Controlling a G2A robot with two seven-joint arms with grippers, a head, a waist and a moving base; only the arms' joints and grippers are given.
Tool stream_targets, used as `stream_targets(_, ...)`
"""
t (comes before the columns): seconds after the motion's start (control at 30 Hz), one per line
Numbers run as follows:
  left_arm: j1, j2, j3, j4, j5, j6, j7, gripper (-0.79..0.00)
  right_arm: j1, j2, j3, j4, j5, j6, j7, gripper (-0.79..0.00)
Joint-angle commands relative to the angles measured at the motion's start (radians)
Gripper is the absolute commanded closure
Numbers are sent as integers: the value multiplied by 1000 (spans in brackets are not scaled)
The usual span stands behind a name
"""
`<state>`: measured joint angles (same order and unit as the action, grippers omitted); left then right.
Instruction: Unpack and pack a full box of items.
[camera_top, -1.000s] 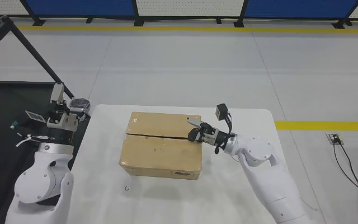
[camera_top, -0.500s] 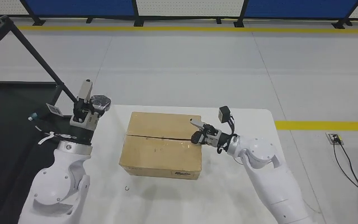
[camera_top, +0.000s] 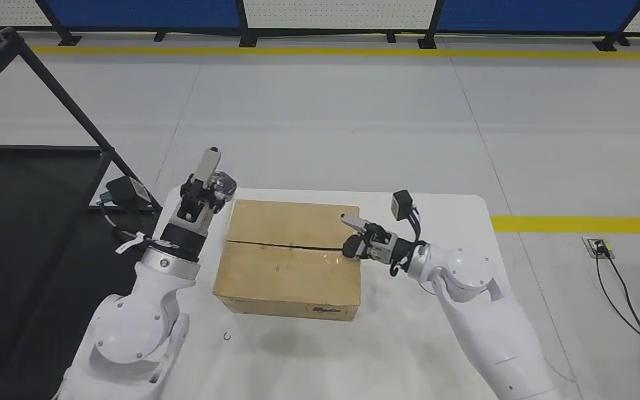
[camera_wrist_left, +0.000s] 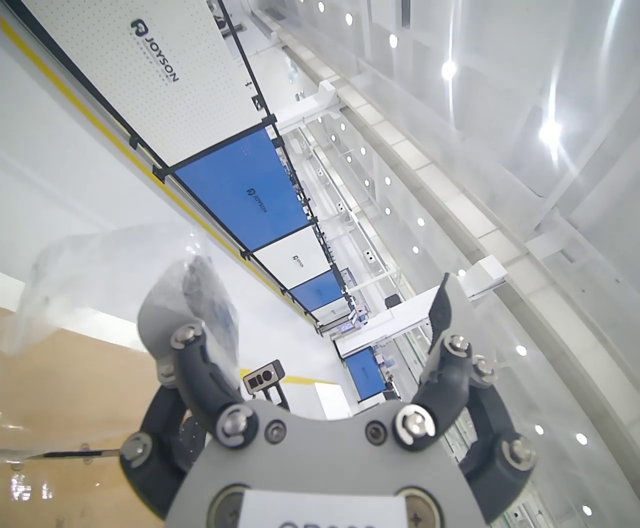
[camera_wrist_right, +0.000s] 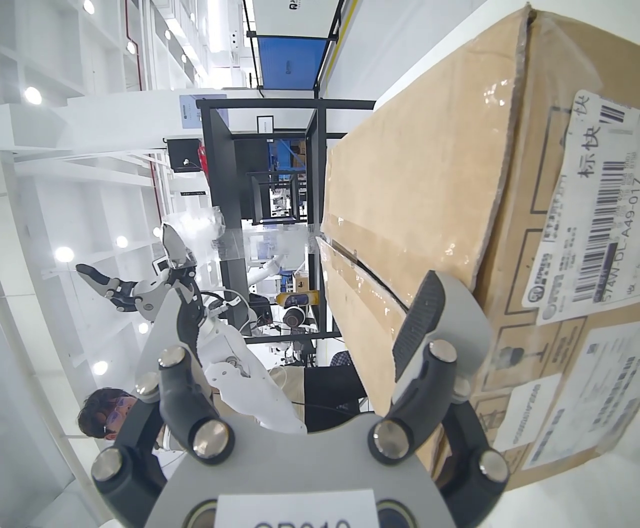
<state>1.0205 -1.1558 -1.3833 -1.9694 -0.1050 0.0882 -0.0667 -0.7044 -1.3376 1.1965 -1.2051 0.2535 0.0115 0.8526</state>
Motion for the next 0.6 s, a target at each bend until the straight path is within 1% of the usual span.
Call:
stream_targets(0.0,-4,-3,19,-2,12,5,-2,-785,3,0,-4,4,2,1,-1,-785)
stream_targets(0.3,-24,-15,104,3,94,29,-18,-785,17,-1,-19,23,8,-3,-4,-785)
stream_targets(0.43,-31,-20,136,14,126,37,-29,-785,7,2,-8,18,19,-28,-11,-785)
stream_targets(0.57,-39,-26,163,27,151,45,-39,-785,-6,7,3,5,18,-27,-7,-785)
